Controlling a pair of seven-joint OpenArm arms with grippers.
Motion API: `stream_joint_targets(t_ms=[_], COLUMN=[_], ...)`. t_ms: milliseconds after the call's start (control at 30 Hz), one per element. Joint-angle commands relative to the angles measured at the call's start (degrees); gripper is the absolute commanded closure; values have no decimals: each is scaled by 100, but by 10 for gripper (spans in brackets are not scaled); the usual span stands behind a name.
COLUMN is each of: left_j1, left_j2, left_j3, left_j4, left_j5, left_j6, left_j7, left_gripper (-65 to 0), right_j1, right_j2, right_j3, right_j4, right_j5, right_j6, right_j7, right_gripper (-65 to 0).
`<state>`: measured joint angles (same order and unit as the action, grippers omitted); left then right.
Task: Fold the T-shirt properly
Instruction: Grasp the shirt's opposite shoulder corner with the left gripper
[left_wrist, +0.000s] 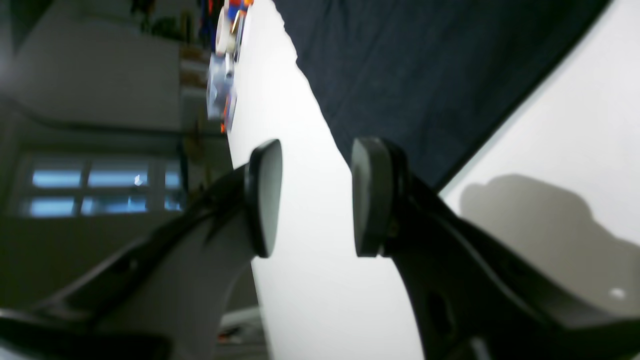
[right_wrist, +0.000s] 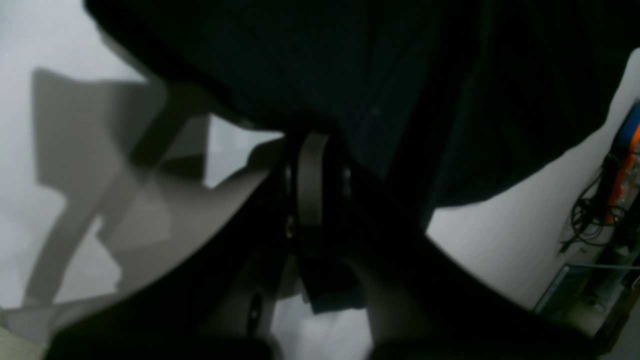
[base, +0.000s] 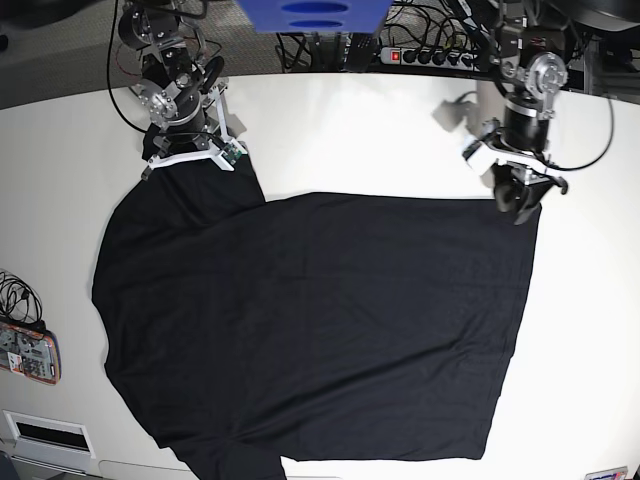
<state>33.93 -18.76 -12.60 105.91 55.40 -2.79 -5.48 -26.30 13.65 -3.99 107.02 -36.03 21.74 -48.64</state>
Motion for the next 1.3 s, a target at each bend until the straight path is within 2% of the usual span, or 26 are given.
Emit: stream_joint_targets(t_ms=[0, 67, 167, 200, 333, 433, 500, 567, 667, 767, 900, 1000, 1100, 1267], left_j1=[-13, 22, 180, 207, 216, 128, -145, -286, -417, -1015, -1174, -1613, -1683, -2176], left_j2=[-115, -238, -677, -836, -1416, -1917, -2154, -2313, -2541, -2568, -2568, -2541, -2550, -2304], left_j3=[-72, -72, -10, 104, 464, 675, 957, 1220, 1537, 2029, 2275, 2645, 2794, 3225], left_j4=[-55, -142, 7, 86, 482, 526, 517, 499, 341, 33, -512, -731, -942, -1303], left_j5=[-14, -14, -76, -102, -674, -1280, -1623, -1817, -1913, -1913, -1904, -1904, -1913, -1913], left_j6=[90, 81, 55, -51, -869, -1642, -2020, -2275, -2442, -2486, -2486, -2486, -2486, -2486], left_j7=[42, 191, 1000, 1185, 2038, 2635, 2899, 3137, 3444, 3471, 3462, 3471, 3778, 3769], left_gripper=[-218, -218, -228, -243, -313, -330, -330, -330, -330, -335, -336, -336, -336, -336], right_j1=[-20, -20, -20, -20, -20, -20, -20, -20, -20, -20, -20, -20, -64, -363], right_j2=[37, 28, 28, 28, 28, 28, 28, 28, 28, 20, 20, 20, 20, 20], right_j3=[16, 16, 8, 8, 8, -1, -1, -1, -1, -1, -1, 8, 8, 8], right_j4=[36, 36, 36, 36, 54, 63, 63, 63, 63, 63, 71, 71, 107, 142], right_j5=[-6, -6, -6, -6, -6, -6, -6, -6, 3, 3, 3, 3, 3, -32], right_j6=[55, 55, 55, 55, 55, 55, 55, 55, 55, 55, 55, 55, 55, 55], right_j7=[-98, -98, -98, -98, -81, -90, -90, -90, -90, -90, -98, -98, -98, -98], right_gripper=[0, 0, 0, 0, 0, 0, 0, 0, 0, 0, 0, 0, 0, 0])
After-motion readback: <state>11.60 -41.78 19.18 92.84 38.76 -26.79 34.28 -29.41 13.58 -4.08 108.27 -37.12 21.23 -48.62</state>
